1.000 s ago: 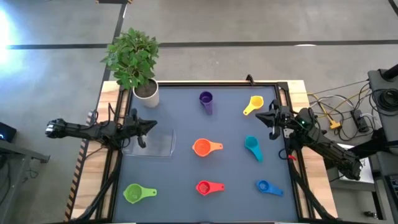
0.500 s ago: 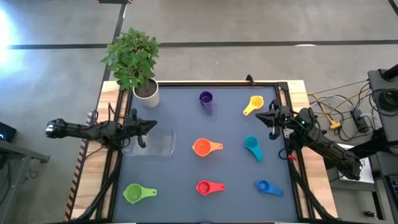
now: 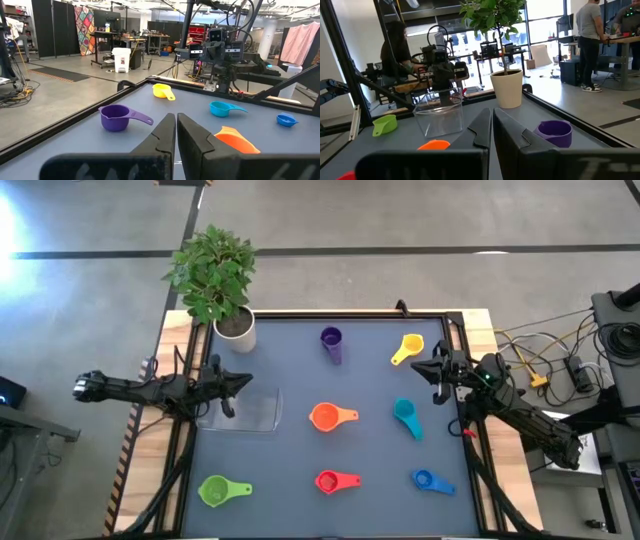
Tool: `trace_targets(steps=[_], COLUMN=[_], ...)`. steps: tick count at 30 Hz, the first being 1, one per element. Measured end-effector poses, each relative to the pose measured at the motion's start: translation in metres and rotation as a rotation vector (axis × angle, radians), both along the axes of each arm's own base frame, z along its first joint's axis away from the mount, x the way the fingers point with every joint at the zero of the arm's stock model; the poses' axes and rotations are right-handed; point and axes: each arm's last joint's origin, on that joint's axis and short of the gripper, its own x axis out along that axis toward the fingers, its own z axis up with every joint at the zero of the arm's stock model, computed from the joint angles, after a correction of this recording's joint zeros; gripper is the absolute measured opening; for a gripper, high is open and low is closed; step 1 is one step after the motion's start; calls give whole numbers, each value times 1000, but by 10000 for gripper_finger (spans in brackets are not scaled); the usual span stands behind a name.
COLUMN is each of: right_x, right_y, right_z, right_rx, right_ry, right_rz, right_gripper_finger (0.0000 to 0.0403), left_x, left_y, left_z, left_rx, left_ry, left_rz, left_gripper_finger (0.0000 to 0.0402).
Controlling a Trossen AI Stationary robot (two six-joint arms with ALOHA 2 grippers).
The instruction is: Nest measuring cups in basket
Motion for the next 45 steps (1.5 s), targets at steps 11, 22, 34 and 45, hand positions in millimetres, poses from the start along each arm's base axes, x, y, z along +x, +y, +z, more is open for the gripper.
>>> trace_targets(steps=[11, 22, 34, 45], right_x=[0, 0, 0, 0], right_y=[0, 0, 0, 0], right_z=[0, 0, 0, 0], right_rx=[0, 0, 0, 0], right_ry=[0, -1, 0, 0], right_rz=[0, 0, 0, 0], right_gripper_finger=[9, 9, 9, 9], left_x=[0, 0, 0, -1], left_y=[0, 0, 0, -3], left_z=[0, 0, 0, 14], left_rx=[0, 0, -84, -231], left_ry=[0, 0, -35, -95], left_rz=[1, 1, -14, -140], left_gripper_finger=[0, 0, 0, 0])
